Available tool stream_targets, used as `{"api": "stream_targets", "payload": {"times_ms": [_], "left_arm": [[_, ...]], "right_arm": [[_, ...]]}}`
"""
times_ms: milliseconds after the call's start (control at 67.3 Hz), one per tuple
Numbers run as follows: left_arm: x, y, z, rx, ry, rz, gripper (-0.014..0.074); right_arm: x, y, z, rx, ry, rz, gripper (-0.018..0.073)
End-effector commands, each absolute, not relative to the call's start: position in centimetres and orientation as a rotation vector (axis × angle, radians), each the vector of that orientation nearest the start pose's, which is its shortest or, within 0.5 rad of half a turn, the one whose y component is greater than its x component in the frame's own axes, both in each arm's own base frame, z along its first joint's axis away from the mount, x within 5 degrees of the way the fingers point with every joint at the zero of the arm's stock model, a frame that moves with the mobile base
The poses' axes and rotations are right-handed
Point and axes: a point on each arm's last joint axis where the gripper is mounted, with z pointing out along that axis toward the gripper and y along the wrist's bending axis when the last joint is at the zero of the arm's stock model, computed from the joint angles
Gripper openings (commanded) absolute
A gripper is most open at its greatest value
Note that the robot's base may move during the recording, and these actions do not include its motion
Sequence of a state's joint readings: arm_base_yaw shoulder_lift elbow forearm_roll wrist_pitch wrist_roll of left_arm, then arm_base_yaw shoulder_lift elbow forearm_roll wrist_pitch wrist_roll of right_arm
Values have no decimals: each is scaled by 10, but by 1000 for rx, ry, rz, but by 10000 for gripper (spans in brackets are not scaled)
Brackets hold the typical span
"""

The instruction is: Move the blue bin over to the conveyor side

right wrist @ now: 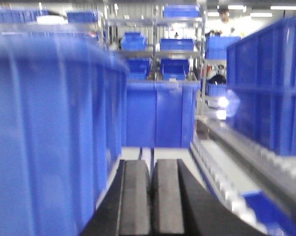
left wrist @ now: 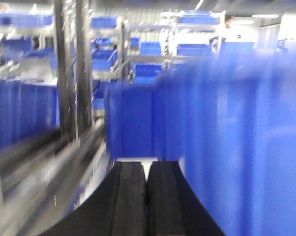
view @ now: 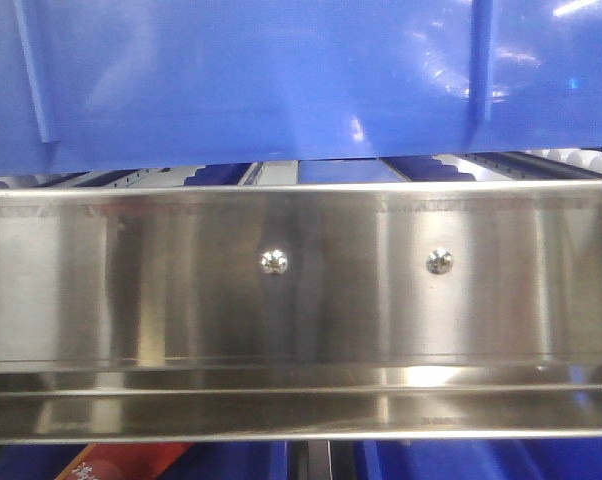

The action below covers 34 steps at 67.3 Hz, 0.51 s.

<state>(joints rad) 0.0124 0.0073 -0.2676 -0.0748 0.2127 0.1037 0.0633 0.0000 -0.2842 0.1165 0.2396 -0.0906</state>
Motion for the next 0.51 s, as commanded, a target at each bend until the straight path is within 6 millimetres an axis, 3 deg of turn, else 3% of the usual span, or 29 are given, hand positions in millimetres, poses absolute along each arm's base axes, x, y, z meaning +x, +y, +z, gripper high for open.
{"api": "stream_targets", "payload": {"times_ms": [0, 104, 282, 386, 490], "left_arm": [[25, -2, 310, 46, 1460, 28, 34], [17, -2, 340, 52, 1474, 26, 166], [21, -3, 373, 60, 1502, 20, 419], [31, -3, 380, 82, 1520, -4, 538], [40, -4, 391, 89, 1483, -15, 575]], "right_arm": [[18, 4, 318, -58, 1380, 99, 34], [12, 4, 349, -60, 1343, 100, 258], [24, 5, 377, -61, 1370, 100, 564], [40, 6, 378, -62, 1426, 100, 559], [49, 7, 384, -59, 1435, 99, 559]]}}
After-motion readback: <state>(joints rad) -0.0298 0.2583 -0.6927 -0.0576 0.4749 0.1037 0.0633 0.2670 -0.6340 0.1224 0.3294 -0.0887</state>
